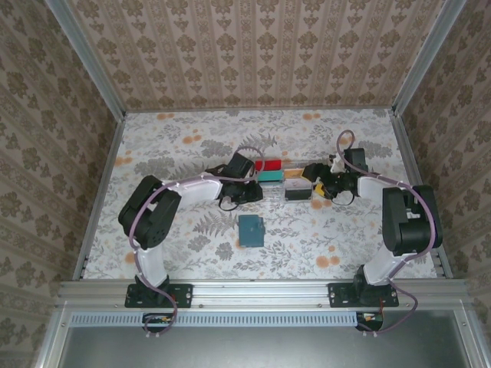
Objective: Put the credit cards into the card holder
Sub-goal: Rotate the storage box at the center of the table.
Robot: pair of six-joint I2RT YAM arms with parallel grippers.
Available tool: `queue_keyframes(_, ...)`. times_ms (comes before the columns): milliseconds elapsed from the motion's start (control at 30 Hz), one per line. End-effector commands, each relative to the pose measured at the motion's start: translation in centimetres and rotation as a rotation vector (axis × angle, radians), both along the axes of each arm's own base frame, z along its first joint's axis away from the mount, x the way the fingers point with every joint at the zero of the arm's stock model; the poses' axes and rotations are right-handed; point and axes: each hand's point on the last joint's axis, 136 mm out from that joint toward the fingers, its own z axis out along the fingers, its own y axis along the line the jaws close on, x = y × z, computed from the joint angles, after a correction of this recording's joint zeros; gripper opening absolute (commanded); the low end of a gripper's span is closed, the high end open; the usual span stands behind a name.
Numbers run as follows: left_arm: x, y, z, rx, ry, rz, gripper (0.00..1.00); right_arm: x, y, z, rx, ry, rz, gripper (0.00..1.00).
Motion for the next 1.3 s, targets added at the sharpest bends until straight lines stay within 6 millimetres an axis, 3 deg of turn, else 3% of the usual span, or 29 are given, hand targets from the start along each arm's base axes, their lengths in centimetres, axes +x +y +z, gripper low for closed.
queue_keyframes(0, 0.9, -0.3, -0.3, 0.057, -0.051, -0.107, 0.20, -1.5, 2.0, 1.3, 0.071, -0.002, 0.052, 0.82)
queue_keyframes(267, 2.6, 1.1, -1.0, 0.139, -0.085, -0.171, 0.12, -1.7, -0.3, 0.3, -0.043, 0.042, -0.015, 0.87)
queue_keyframes(567, 4.4, 1.3, -1.5, 0.197, -0.111, -0.249, 0.10, -1.3, -2.0, 3.3, -0.087, -0.015, -0.017, 0.90)
queue_keyframes(767, 5.8, 1.0, -2.0, 0.252, -0.131, -0.299, 0.10, 0.5, -3.5, 5.7, -0.198, -0.065, -0.018, 0.88)
queue_keyframes(933, 7.0, 0.7, -2.2, 0.306, -0.164, -0.385, 0.11, 2.4, -4.9, 6.8, -0.329, -0.087, 0.025, 0.80)
queue_keyframes(1100, 8.2, 0.2, -1.6, 0.325, -0.213, -0.432, 0.16, 4.4, -5.5, 5.9, -0.402, -0.076, 0.098, 0.72)
queue_keyframes(1267, 8.9, -0.5, 0.7, 0.285, -0.228, -0.414, 0.32, 5.9, -4.0, 4.8, -0.314, -0.038, 0.169, 0.66)
